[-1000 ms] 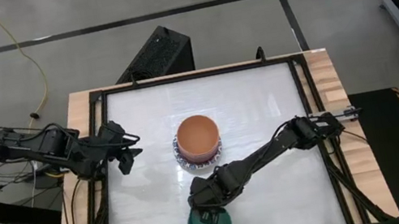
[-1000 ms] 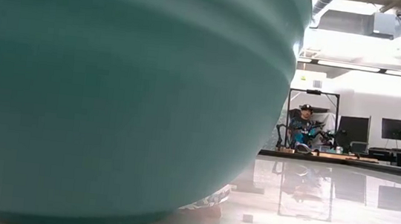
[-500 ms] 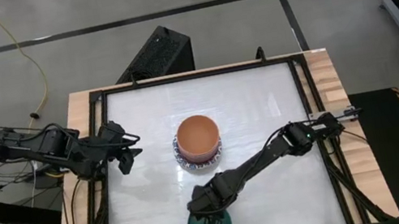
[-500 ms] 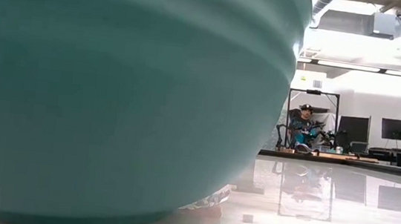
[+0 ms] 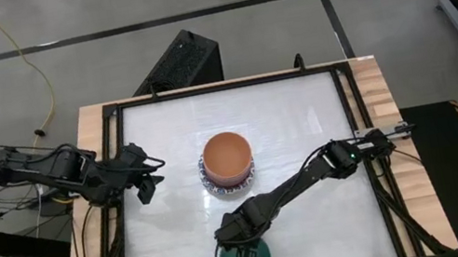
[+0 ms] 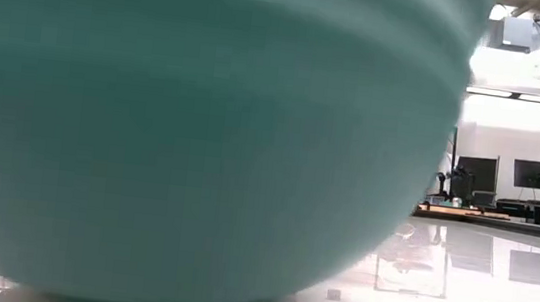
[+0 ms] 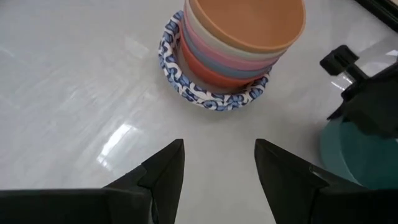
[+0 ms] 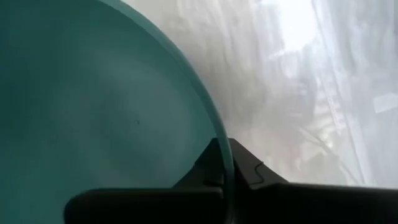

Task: Nest bowls inside each other
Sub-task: Stack the dark green bowl on top of the orange bowl

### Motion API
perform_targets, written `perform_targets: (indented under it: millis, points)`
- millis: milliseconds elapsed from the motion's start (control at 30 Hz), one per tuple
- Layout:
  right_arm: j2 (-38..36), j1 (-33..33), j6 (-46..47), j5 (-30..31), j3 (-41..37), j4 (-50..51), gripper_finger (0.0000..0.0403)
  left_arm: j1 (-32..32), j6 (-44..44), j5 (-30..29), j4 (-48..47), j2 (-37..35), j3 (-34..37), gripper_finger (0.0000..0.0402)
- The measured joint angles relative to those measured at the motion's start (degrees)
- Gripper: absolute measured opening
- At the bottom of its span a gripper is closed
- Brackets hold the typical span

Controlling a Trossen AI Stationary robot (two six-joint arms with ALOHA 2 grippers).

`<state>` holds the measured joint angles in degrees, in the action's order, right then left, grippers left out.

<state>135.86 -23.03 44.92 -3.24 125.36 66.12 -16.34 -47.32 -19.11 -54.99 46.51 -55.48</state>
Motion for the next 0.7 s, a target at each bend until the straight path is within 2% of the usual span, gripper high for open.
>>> perform_targets:
  millis: [233,533,700]
  points:
    - [-0.05,0.00,0.01,-2.05,0.74,1.89,0.0007,0.00,-0.32,0.43,0.00,-0.01,0.21,0.0185]
    - [-0.20,1.52,-2.85,-1.99,9.63,11.99,0.0007,0.00,-0.32,0.43,-0.02,-0.01,0.21,0.0185]
    - [-3.90,3.11,-3.24,-1.38,8.63,13.79,0.0007,0.00,-0.30,0.41,-0.04,-0.01,0.21,0.0185]
